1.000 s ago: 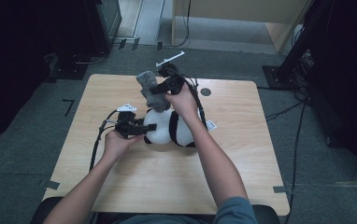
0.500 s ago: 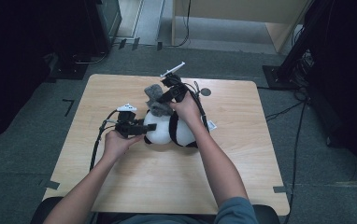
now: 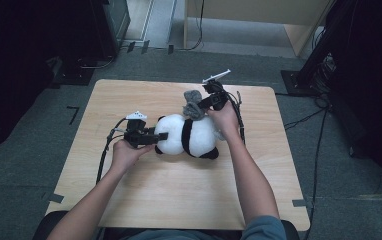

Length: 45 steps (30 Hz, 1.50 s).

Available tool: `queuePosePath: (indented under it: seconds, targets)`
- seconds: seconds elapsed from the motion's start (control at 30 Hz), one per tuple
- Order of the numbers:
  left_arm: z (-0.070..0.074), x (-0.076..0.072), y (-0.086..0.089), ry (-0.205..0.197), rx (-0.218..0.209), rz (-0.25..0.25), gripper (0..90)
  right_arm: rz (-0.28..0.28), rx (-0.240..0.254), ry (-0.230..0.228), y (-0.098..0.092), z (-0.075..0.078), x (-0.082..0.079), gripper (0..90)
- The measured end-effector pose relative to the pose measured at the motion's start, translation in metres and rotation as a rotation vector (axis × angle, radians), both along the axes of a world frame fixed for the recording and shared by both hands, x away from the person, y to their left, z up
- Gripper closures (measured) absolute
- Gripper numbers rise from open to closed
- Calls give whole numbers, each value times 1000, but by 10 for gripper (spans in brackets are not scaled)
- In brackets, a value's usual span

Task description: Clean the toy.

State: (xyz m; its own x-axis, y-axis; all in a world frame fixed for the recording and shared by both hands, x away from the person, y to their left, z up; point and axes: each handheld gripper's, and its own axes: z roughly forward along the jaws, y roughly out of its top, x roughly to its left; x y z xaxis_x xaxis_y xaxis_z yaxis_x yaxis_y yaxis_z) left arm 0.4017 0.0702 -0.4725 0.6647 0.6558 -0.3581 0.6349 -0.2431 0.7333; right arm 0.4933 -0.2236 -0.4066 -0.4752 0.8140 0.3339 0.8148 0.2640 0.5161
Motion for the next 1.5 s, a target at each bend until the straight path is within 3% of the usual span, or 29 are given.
queuePosePath:
  seconds: [0.33,0.53,0.6,0.73,0.83,1.0,1.1,1.27,1.37,1.5]
  targets:
    - [0,0,1,2,2,-2,439,-98,-12,-17,-50,0,-5,755]
    - [0,0,1,0,-3,2,440,-125,-14,12,-68,-20,-9,755]
    - [0,0,1,0,-4,4,440,-136,-7,-7,-71,-26,-11,756]
    - [1,0,1,0,-6,6,441,-168,-2,4,-78,-38,-11,756]
    - [1,0,1,0,-5,5,441,-179,-38,-20,-81,-45,-13,756]
    - [1,0,1,-6,-7,1,439,-189,-107,11,-85,-49,-15,758]
    - [-1,0,3,-8,-20,1,439,-178,-125,-39,-86,-36,-21,760]
    - [-1,-2,3,-14,-27,8,439,-167,-95,-133,-83,2,-36,766]
    - [-1,-3,2,-18,-22,10,438,-117,-87,-205,-75,30,-47,765]
    - [-1,-3,2,-20,-22,14,438,-37,-92,-263,-57,61,-58,765]
